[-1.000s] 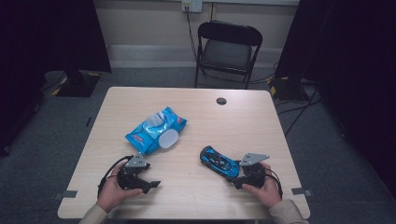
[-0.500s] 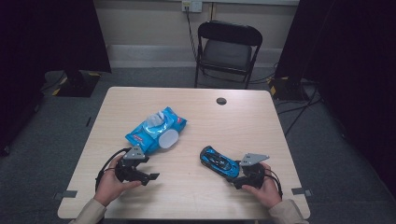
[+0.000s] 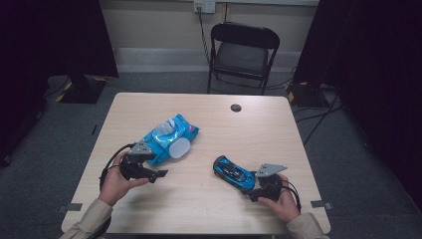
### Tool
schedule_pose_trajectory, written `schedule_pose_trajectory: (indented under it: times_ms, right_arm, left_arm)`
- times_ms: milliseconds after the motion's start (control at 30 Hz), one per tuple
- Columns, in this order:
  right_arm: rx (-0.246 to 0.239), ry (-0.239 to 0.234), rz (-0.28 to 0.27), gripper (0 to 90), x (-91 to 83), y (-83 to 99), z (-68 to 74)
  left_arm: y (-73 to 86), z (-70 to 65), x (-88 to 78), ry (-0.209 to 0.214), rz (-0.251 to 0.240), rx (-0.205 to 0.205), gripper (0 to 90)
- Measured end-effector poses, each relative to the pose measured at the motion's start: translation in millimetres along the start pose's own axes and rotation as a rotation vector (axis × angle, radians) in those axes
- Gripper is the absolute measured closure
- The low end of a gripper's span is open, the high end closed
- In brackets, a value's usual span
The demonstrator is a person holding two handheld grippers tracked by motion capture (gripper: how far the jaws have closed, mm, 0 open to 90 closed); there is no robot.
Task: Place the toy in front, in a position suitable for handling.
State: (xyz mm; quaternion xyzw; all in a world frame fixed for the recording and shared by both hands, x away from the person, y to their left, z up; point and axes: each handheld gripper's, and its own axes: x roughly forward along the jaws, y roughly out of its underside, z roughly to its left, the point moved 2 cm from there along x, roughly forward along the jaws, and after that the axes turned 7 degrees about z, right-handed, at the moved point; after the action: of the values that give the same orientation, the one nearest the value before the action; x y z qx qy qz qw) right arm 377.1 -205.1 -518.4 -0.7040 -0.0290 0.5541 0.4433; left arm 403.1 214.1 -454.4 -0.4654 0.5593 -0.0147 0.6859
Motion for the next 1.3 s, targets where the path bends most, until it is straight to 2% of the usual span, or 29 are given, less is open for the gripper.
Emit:
schedule_pose_trajectory:
  times_ms: [167,200,267,333,500,633,933,1167,1300]
  right_arm:
    - [0.000,0.000,0.000,23.5,0.0,0.0,0.0]
    - [0.000,0.000,0.000,23.5,0.0,0.0,0.0]
    - [0.000,0.000,0.000,23.5,0.0,0.0,0.0]
    - [0.000,0.000,0.000,23.5,0.1,0.0,-0.1]
    - [0.000,-0.001,0.000,23.5,0.0,0.0,-0.1]
    - [0.000,-0.001,0.000,23.5,0.1,0.0,-0.1]
    - [0.000,-0.001,0.000,23.4,0.1,0.0,-0.2]
    - [0.000,-0.001,0.000,23.4,0.0,0.0,-0.1]
    - [0.000,-0.001,0.000,23.4,0.0,0.0,-0.1]
  left_arm:
    - [-8.6,9.4,-4.7,-0.009,-0.011,-0.014,19.5]
    - [-9.9,11.5,-5.3,-0.015,-0.009,-0.005,19.5]
    - [-12.9,13.5,-4.7,-0.011,-0.015,-0.018,19.4]
    - [-16.5,15.9,-3.7,-0.018,-0.016,-0.010,19.4]
    - [-24.6,21.0,-0.3,-0.016,0.002,-0.014,19.4]
    - [-31.3,27.6,-0.1,-0.035,0.002,-0.015,19.7]
    - [-43.3,44.6,1.1,-0.059,0.016,-0.039,20.7]
    - [-53.0,55.7,6.2,-0.057,-0.001,-0.070,19.7]
    - [-57.2,60.2,10.3,-0.058,0.012,-0.066,18.7]
